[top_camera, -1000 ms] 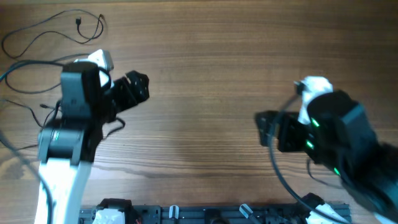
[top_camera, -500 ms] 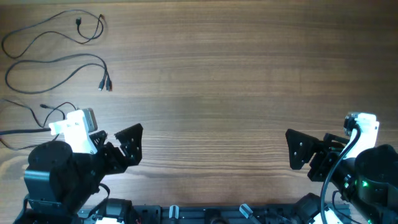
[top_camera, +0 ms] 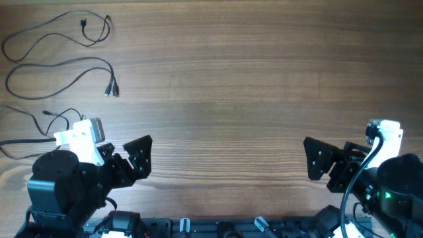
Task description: Untangle cables
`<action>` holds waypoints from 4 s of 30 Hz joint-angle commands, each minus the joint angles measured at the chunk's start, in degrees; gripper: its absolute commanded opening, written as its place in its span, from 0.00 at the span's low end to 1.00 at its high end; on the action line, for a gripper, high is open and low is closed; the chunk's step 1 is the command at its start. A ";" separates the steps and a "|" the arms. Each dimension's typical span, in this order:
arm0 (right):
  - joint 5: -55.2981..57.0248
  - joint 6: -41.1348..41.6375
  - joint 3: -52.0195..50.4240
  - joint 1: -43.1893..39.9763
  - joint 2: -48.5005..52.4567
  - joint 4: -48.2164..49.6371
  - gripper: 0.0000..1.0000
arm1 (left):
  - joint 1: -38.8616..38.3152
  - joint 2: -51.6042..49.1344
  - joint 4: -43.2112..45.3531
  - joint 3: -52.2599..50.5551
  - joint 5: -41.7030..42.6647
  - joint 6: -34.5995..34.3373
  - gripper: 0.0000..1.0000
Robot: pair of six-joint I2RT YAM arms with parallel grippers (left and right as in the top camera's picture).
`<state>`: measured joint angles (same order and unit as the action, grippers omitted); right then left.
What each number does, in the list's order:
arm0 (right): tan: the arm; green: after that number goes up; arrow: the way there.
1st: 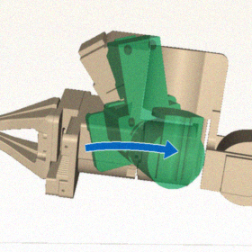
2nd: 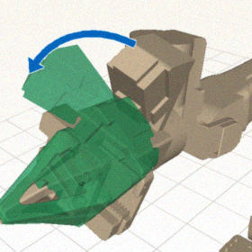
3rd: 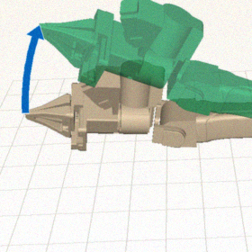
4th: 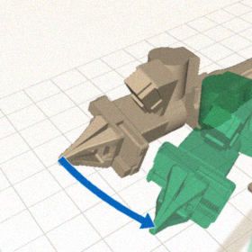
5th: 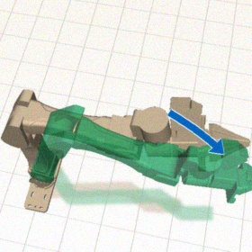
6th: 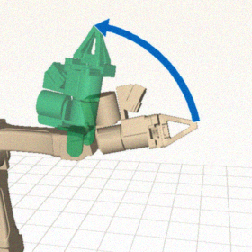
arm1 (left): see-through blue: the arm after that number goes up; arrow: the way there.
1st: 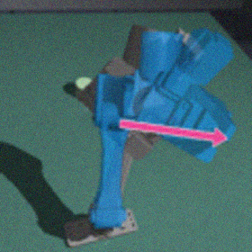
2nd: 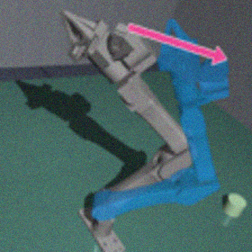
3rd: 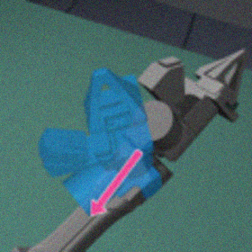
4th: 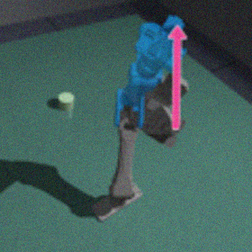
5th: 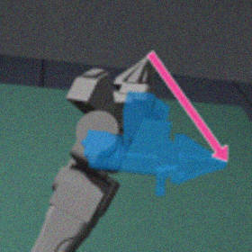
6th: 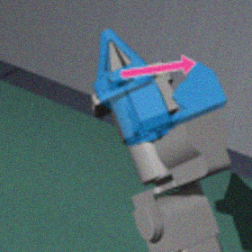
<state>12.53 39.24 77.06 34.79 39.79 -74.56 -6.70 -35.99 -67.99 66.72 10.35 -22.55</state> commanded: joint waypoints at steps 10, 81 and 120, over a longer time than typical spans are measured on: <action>2.91 -0.11 -0.31 -15.61 -2.84 -0.55 1.00 | -0.33 0.04 -0.02 0.35 -0.37 1.16 1.00; -15.54 -42.23 -76.76 -37.53 -39.58 74.62 1.00 | -0.33 0.04 -0.02 0.37 -0.37 1.14 1.00; -15.54 -42.21 -76.76 -37.53 -39.52 74.62 1.00 | -0.22 19.37 16.33 -27.47 -6.80 13.42 1.00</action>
<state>-3.79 -2.87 0.47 -3.03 1.08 -0.10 -6.70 -19.66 -55.55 45.04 4.12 -15.18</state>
